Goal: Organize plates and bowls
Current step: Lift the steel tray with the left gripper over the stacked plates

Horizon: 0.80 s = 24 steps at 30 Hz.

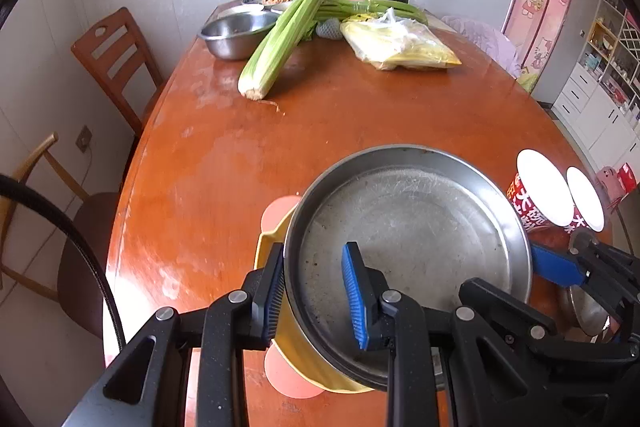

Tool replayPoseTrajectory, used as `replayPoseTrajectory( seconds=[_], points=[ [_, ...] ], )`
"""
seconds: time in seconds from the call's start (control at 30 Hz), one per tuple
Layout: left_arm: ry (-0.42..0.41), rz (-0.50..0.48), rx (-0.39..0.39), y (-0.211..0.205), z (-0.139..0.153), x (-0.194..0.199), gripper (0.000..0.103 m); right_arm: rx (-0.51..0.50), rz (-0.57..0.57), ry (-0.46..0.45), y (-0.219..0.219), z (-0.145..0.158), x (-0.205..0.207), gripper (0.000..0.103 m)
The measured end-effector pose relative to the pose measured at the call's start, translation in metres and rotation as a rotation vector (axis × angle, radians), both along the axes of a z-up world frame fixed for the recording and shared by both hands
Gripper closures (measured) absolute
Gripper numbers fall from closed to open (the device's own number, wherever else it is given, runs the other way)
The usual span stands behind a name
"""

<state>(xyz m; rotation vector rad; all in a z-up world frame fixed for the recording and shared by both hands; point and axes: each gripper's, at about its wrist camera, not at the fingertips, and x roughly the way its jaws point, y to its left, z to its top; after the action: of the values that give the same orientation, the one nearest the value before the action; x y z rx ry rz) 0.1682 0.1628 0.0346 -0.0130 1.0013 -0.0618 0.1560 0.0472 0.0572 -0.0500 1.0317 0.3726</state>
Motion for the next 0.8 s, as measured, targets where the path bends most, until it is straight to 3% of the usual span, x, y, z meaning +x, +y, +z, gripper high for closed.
replayPoseTrajectory(
  seconds=[0.8],
  points=[
    [0.046,0.039,0.021,0.005,-0.033,-0.003,0.075,-0.026,0.057,0.051,0.010,-0.033,0.008,0.053]
  ],
)
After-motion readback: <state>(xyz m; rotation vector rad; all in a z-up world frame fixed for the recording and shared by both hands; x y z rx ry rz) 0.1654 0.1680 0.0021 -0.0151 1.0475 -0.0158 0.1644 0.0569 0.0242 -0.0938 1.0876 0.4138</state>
